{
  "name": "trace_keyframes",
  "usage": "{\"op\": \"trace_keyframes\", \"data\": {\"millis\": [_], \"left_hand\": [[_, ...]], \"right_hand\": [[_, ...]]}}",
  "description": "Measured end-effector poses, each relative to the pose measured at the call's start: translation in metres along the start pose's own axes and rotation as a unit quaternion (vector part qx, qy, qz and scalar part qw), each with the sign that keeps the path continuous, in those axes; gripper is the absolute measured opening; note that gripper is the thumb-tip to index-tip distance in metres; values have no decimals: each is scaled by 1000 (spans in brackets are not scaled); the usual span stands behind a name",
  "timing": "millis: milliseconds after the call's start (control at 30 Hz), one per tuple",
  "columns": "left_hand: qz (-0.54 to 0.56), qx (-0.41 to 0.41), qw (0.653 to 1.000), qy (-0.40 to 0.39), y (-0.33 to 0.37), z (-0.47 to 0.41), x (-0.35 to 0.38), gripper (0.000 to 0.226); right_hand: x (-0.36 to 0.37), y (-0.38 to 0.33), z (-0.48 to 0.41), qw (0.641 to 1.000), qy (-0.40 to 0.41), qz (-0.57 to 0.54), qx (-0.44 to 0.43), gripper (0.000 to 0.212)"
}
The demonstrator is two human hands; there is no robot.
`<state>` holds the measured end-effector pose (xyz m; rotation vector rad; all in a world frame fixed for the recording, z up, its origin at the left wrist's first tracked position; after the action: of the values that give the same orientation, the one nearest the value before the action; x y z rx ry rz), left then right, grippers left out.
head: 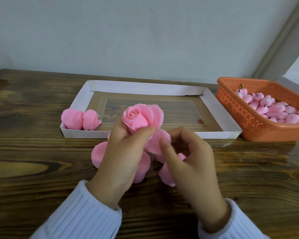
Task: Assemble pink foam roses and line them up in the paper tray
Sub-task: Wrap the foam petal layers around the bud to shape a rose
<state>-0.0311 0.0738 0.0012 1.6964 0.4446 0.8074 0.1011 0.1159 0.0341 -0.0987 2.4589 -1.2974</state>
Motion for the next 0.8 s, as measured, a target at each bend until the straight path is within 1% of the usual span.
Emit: {"op": "trace_keyframes", "data": {"millis": [100, 233, 300, 433, 500, 567, 700, 800], "left_hand": [[-21, 7, 1000, 7, -2, 0, -2, 26], [-26, 3, 1000, -2, -4, 1, 1, 39], [-29, 4, 1000, -8, -4, 1, 2, 37], [-23, -1, 1000, -7, -5, 3, 4, 24], [-13, -12, 1000, -7, -7, 3, 4, 21], [-3, -29, 999, -13, -9, 3, 4, 24], [17, -42, 998, -38, -12, 3, 8, 37], [46, -63, 995, -55, -16, 4, 13, 35]], "right_hand": [[-4, -5, 1, 999, 31, 18, -29, 13], [-7, -9, 3, 996, 54, 37, -60, 11], [-8, -13, 4, 994, 58, 46, -79, 8], [0, -18, 7, 991, 23, 70, -112, 9], [2, -18, 8, 989, 14, 83, -118, 9], [1, -18, 8, 990, 17, 79, -118, 9], [-9, -18, 6, 990, 69, 56, -112, 10], [-11, -18, 5, 987, 79, 68, -119, 10]]}}
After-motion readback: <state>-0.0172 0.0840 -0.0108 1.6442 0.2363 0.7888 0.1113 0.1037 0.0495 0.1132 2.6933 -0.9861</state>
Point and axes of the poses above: each hand's wrist, its own z-axis away from the middle knuckle, its own x-axis out of the palm, y = z × x, the point moved 8 cm from there along -z, towards the middle knuckle, and after that the axes turned 6 degrees about y, right-handed, at the moved point
